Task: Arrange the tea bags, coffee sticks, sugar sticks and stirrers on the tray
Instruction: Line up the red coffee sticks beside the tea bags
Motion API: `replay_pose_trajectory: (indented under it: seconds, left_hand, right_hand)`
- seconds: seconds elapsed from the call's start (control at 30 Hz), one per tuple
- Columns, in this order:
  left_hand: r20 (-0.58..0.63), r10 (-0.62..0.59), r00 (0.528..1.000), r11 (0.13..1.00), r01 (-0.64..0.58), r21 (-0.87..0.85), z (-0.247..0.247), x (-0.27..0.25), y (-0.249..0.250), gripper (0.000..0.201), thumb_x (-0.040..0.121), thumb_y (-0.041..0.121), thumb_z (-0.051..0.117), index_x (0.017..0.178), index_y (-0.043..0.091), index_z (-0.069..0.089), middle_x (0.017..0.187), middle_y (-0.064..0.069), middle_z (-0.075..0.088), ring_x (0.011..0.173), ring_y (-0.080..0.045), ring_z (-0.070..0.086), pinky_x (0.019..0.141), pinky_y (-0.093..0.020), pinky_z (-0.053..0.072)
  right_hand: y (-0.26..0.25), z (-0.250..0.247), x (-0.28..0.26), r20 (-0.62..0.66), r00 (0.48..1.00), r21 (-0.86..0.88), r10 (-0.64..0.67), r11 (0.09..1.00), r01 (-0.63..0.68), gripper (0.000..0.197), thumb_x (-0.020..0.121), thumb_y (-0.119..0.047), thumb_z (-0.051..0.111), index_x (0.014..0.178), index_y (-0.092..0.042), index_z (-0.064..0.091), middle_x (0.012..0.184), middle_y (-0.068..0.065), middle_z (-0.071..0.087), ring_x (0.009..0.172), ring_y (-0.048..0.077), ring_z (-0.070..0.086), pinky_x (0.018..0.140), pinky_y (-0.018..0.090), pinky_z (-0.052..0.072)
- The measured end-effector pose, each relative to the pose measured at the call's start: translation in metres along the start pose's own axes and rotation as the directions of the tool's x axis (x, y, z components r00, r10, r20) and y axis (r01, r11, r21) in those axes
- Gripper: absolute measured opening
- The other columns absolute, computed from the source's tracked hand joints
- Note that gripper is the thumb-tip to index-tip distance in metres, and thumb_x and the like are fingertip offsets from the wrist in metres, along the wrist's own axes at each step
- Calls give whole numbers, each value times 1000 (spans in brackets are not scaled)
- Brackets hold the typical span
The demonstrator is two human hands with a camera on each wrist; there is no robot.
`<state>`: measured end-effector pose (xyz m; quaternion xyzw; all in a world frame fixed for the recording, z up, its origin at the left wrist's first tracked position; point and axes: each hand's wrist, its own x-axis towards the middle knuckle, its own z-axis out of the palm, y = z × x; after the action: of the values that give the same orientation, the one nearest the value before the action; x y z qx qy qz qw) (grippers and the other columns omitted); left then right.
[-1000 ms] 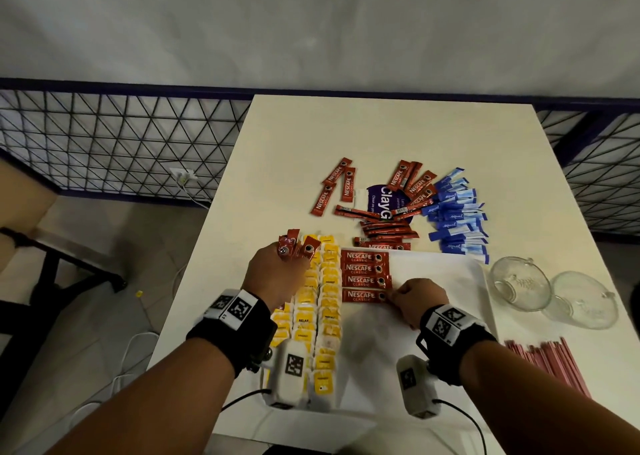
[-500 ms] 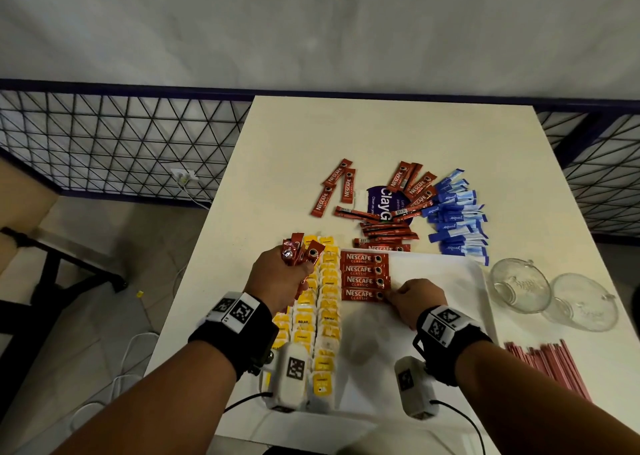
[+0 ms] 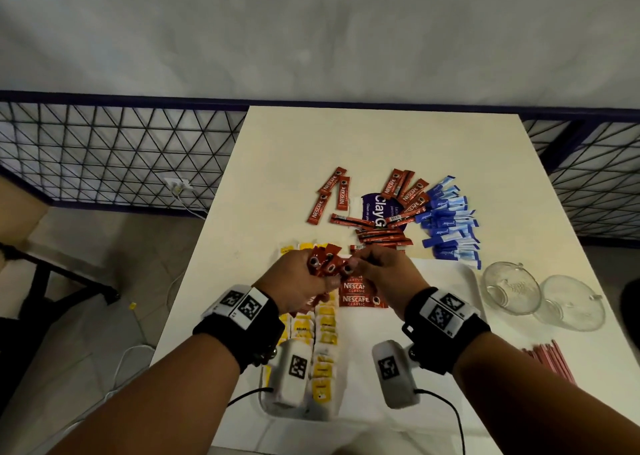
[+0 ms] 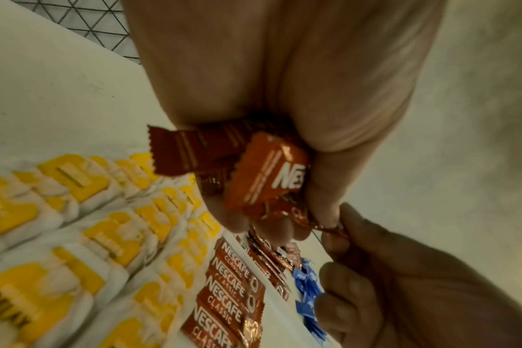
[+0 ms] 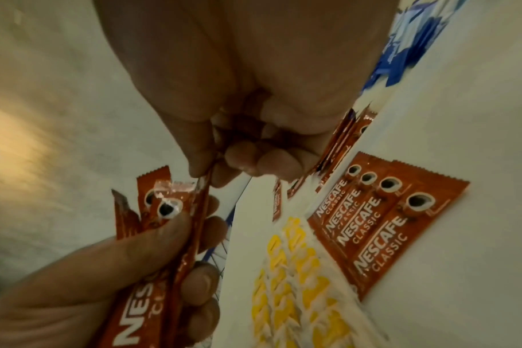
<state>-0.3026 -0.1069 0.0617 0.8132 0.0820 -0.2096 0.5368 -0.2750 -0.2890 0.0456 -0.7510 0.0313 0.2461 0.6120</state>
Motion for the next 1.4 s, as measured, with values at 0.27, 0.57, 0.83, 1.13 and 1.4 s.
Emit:
replay_pose_trajectory:
  seconds: [0.27,0.57,0.83,1.13,1.4]
  left_hand:
    - [-31,-29,999,998,27,-60,-22,0,-9,11,84,12,72,94,15,69,57,-1,63,55,-19,57,49,-26,41]
    - [-106,30,994,999,-34,-32,-4,-4,-16,5,84,10,70,85,14,69,57,-3,60,50,-19,54,51,-26,45]
    - [-285,-125,950,990,102,-93,-9,-6,-37,3,84,10,69,84,11,68,64,-7,62,53,-21,53,47,-25,44]
    - [-339,-184,923,981,154,-115,-4,-25,-51,5,82,11,71,84,15,68,63,-5,62,50,-18,54,49,-27,44]
    - [-336,-190,923,980,157,-124,-6,-32,-49,6,84,8,68,87,13,67,60,-2,59,49,-17,52,41,-22,39]
  right_hand:
    - [9,-3,-16,-199,980,76,5,997,11,13,90,-17,63,78,-15,66,63,9,57,55,21,46,55,33,41]
    - [29,-9,-41,-230,972,-67,46,996,-63,11,91,-16,62,86,-8,68,59,10,58,47,15,47,53,27,44]
    - [71,-60,-36,-234,942,-128,239,953,-274,10,91,-12,60,88,-8,68,82,6,72,50,16,49,51,29,44]
    - [83,-35,-20,-187,934,-447,304,820,-357,16,88,-31,65,77,-19,64,76,4,67,59,22,62,58,28,54]
    - [85,-27,-7,-237,919,-606,315,691,-394,28,85,-46,62,84,-18,67,90,4,71,82,25,66,78,34,56]
